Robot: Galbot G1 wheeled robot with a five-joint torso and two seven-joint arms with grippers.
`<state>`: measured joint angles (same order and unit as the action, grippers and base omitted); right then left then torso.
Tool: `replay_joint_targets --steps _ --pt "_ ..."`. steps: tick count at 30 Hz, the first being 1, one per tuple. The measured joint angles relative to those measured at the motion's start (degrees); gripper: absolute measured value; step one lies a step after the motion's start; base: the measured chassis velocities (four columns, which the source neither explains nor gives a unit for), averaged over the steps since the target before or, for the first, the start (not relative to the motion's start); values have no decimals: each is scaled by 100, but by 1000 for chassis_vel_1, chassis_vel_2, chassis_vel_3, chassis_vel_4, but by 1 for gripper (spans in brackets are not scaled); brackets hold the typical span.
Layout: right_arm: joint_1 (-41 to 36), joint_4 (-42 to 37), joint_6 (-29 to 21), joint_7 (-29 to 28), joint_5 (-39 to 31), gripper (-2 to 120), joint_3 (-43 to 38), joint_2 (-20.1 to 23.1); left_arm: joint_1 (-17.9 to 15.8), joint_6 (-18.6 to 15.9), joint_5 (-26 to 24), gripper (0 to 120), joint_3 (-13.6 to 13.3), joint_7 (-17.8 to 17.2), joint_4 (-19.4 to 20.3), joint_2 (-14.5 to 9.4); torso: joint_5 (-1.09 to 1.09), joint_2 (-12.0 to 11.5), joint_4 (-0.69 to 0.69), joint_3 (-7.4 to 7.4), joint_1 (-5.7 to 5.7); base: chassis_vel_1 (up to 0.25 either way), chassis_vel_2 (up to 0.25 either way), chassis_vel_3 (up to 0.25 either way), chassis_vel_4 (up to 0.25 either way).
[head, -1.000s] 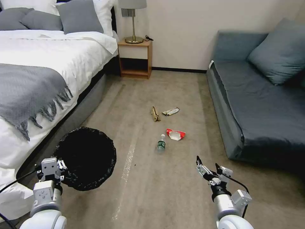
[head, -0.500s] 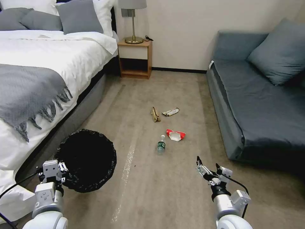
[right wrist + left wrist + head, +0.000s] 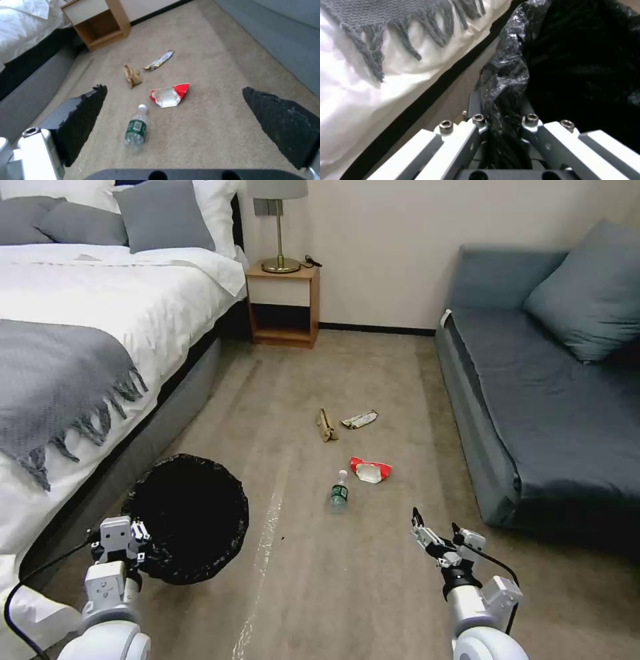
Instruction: Pick up the trash bin, then pick up the garbage on the floor and place it into the trash bin.
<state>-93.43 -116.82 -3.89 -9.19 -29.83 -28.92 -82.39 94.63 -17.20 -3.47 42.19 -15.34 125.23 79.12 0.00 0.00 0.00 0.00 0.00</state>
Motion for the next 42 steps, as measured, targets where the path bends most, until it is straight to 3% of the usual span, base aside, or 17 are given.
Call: replay_joint_targets --steps 42 --pt "-172 58 137 62 111 100 -45 -107 -55 115 -26 5 -34 10 -225 -96 0 0 0 0 0 -47 53 51 -50"
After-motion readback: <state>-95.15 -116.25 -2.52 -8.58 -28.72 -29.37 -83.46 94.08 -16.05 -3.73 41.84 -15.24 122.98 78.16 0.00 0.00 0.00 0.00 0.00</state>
